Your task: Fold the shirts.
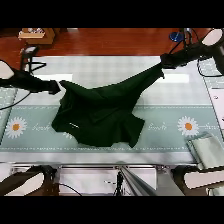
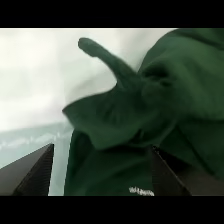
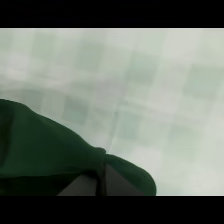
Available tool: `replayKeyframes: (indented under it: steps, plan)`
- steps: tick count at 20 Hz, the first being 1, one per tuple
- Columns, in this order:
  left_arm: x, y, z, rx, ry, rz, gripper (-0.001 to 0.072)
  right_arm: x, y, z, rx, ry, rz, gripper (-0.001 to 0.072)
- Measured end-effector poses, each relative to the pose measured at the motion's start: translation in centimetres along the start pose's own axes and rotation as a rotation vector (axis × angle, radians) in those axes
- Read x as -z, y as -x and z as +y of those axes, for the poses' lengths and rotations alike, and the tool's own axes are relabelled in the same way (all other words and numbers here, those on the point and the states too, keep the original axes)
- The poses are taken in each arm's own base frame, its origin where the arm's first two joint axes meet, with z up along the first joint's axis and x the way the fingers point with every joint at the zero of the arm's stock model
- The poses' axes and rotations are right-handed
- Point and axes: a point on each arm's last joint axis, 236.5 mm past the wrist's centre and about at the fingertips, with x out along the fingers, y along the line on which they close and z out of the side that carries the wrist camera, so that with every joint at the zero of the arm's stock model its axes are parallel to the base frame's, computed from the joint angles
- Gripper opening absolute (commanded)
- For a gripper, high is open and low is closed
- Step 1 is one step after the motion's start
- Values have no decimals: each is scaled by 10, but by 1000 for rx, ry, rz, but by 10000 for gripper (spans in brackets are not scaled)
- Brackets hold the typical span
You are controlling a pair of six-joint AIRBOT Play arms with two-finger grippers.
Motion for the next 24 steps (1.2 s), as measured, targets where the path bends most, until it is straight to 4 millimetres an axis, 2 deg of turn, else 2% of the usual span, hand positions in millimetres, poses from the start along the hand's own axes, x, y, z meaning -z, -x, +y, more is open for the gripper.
replayKeyframes:
  steps: [1,3,5,9,12,14,17,22,24]
  plan:
    - [6,13,2,4,36,16,667,0,1,-1,3,1,-2,26]
    - [22,36,-7,44,106,25,667,-1,4,-5,10,-2,-4,26]
    - [51,46,-37,152,169,49,667,2,6,-10,18,-3,5,26]
    - [120,28,-117,414,320,156,667,8,8,-14,24,-6,29,26]
    - [156,7,-170,542,384,213,667,13,9,-13,19,-8,50,25]
    - [171,-4,-194,577,391,234,667,16,9,-13,16,-9,61,26]
    - [184,-16,-206,573,404,252,667,18,9,-12,12,-9,70,26]
    - [222,-25,-185,438,368,351,668,18,9,-10,6,-12,69,25]
    - [229,-26,-178,401,364,363,669,16,9,-8,-2,-16,63,26]
